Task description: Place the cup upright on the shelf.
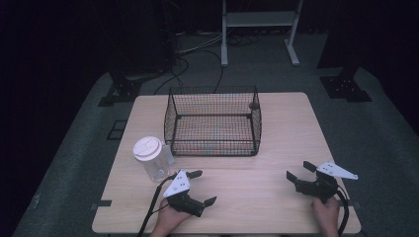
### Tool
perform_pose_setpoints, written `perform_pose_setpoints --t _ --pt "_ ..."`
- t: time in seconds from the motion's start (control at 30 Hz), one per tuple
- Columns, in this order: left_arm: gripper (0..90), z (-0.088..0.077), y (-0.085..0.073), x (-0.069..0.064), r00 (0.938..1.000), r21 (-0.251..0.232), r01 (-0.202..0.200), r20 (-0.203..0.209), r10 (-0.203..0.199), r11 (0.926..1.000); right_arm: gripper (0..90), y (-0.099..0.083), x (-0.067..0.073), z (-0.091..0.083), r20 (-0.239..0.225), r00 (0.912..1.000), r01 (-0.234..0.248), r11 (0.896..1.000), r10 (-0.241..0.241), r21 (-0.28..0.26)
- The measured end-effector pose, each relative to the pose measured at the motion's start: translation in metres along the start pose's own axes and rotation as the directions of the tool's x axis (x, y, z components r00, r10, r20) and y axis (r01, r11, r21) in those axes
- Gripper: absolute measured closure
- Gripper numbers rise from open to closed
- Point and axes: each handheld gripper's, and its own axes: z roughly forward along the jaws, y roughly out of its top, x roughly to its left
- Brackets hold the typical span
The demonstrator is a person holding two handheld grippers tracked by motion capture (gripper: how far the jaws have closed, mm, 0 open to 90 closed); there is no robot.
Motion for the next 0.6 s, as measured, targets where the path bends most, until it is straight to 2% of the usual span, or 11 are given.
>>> perform_pose_setpoints --t 0.33,0.53,0.6 --pt "1.0 -0.001 0.001 0.000 1.0000 0.004 -0.002 0.002 0.002 1.0000 13.5 0.000 0.001 0.001 -0.007 0.9999 0.011 1.000 -0.011 0.002" --pt "1.0 -0.007 0.004 -0.003 0.9997 0.015 -0.026 0.002 0.026 0.9996 13.5 0.000 0.002 0.000 -0.007 0.9998 0.020 1.000 -0.020 0.003" --pt "1.0 -0.010 0.005 -0.005 0.9997 0.012 -0.021 0.007 0.021 0.9997 13.5 0.000 0.002 0.000 -0.005 0.9998 0.020 1.000 -0.020 0.005"
